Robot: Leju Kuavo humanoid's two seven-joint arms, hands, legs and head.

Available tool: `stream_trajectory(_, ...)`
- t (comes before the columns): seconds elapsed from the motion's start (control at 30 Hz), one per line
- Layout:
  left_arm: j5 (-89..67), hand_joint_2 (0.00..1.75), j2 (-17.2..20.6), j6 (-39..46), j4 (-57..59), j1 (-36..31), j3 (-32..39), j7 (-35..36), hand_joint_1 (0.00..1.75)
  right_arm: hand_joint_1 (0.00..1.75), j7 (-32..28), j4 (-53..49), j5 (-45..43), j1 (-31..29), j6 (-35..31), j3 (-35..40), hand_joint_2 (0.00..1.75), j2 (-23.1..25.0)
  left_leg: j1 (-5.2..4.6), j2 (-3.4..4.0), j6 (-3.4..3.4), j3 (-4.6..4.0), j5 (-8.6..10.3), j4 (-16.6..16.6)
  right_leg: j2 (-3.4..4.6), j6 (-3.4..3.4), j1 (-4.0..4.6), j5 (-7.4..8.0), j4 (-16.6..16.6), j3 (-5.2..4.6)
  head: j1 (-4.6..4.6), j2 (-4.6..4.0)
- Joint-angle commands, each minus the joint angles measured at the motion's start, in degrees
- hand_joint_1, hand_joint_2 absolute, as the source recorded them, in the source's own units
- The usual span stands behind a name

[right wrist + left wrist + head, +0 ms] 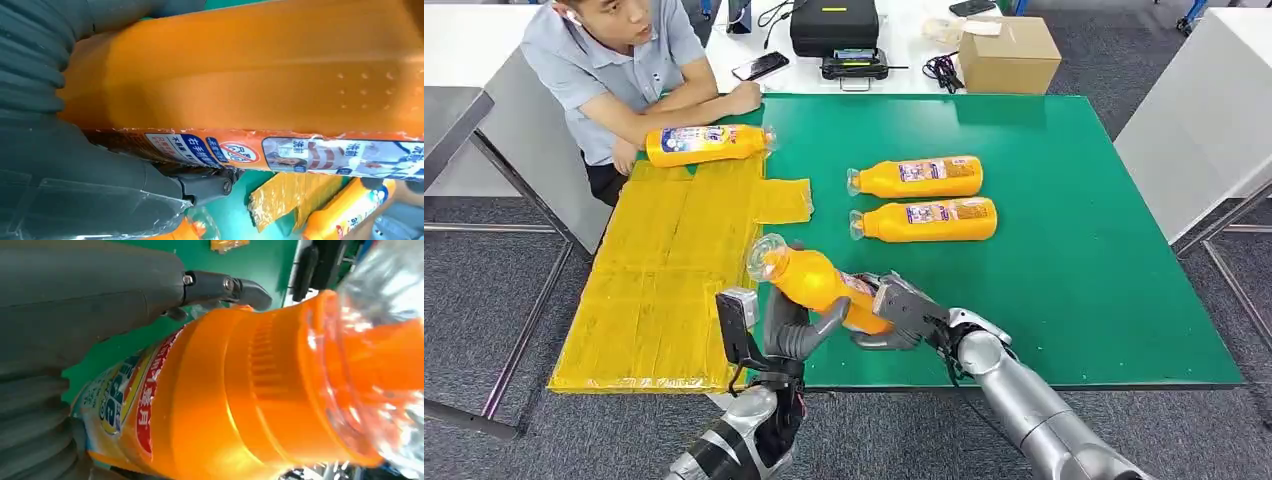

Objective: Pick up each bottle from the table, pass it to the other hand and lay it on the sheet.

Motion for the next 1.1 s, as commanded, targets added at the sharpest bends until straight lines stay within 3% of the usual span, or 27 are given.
stream_trajectory(0.03, 0.8, 1.75, -0.1, -0.3, 4.0, -2.3, 3.0, -0.8, 1.75, 1.75, 0.1, 3.2, -0.8, -2.8, -0.1, 3.3, 1.75, 0.6, 0.05, 0.14, -0.10, 0.14, -0.05, 0.0, 0.11, -0.11, 0.06, 0.00, 0.0, 0.10, 0.00, 0.00)
stream_trajectory(0.3, 0.9, 1.75, 0.3, 0.1, 0.6, -1.3, 4.1, -2.4, 1.75, 1.75, 0.2, 3.4, -1.3, -2.4, -0.3, 3.2, 1.75, 0.7, 0.06, 0.16, -0.11, 0.16, -0.08, 0.0, 0.12, -0.14, 0.07, -0.03, 0.0, 0.13, 0.00, 0.00)
stream_trajectory(0.4, 0.9, 1.75, 0.9, 0.7, -1.4, -0.6, 4.5, -1.2, 1.75, 1.38, 0.2, 3.8, -1.2, -1.2, -2.2, 1.7, 1.75, 0.9, 0.10, 0.19, -0.16, 0.27, -0.13, 0.0, 0.14, -0.19, 0.11, -0.07, 0.0, 0.23, 0.02, 0.00)
stream_trajectory(0.7, 0.4, 1.75, 1.2, 1.8, -1.4, -0.6, 4.0, 0.2, 1.75, 1.47, 0.4, 4.5, -1.1, 0.1, -3.8, -0.6, 1.75, 1.0, 0.04, 0.07, -0.09, 0.14, -0.03, 0.0, 0.04, -0.10, 0.04, -0.02, 0.0, 0.09, 0.00, 0.00)
stream_trajectory(0.73, 0.8, 1.75, 1.1, 1.3, -1.7, -0.5, 4.2, 0.4, 1.75, 1.36, 0.4, 4.7, -1.0, 0.4, -4.0, -1.0, 1.75, 1.0, 0.08, 0.09, -0.13, 0.24, -0.07, 0.0, 0.04, -0.16, 0.09, -0.05, 0.0, 0.20, 0.00, 0.00)
stream_trajectory(0.77, 1.5, 1.75, 1.3, 0.6, -2.5, -0.3, 4.5, 1.0, 1.75, 0.49, 0.3, 5.1, -0.9, 0.7, -4.3, -1.8, 1.75, 1.3, 0.06, 0.02, -0.10, 0.14, -0.03, 0.0, -0.02, -0.12, 0.06, -0.03, 0.0, 0.12, 0.00, 0.00)
stream_trajectory(0.8, 0.7, 1.75, 1.5, 1.8, -3.0, -0.3, 4.3, 1.6, 1.75, 0.00, 0.3, 5.2, -0.9, 1.3, -5.0, -2.8, 1.75, 1.8, 0.09, 0.03, -0.14, 0.25, -0.07, 0.0, -0.02, -0.17, 0.10, -0.06, 0.0, 0.22, 0.00, 0.00)
stream_trajectory(0.97, -12.7, 1.75, 2.7, 11.3, -7.7, 1.3, 3.2, -0.5, 1.75, 0.00, -0.9, 5.2, 3.2, 5.4, -11.6, -7.7, 1.75, 3.8, 0.09, 0.01, -0.10, 0.15, -0.04, 0.0, -0.02, -0.12, 0.10, -0.04, -0.1, 0.14, 0.00, 0.00)
stream_trajectory(1.0, -20.1, 1.75, 2.4, 13.1, -6.7, 1.2, 5.5, -2.8, 1.75, 0.00, -1.4, 5.1, 4.4, 5.9, -12.4, -8.2, 1.75, 3.7, 0.12, 0.01, -0.14, 0.29, -0.09, -0.1, -0.04, -0.17, 0.13, -0.08, -0.1, 0.27, 0.02, 0.00)
stream_trajectory(1.07, -49.4, 1.75, -1.7, 13.1, -7.5, 3.8, 19.9, -3.2, 1.75, 0.00, -2.6, 5.4, 5.4, 6.5, -13.0, -9.9, 1.75, 3.8, 0.11, 0.06, -0.14, 0.28, -0.11, 0.0, 0.02, -0.17, 0.12, -0.09, -0.1, 0.27, 0.02, 0.00)
stream_trajectory(1.1, -55.2, 1.75, -1.7, 13.1, -8.6, 4.2, 22.6, -3.3, 1.75, 0.00, -3.6, 5.2, 5.4, 6.5, -13.1, -10.1, 1.75, 3.8, 0.06, 0.13, -0.09, 0.14, -0.06, 0.0, 0.11, -0.10, 0.06, -0.02, -0.1, 0.10, 0.00, 0.00)
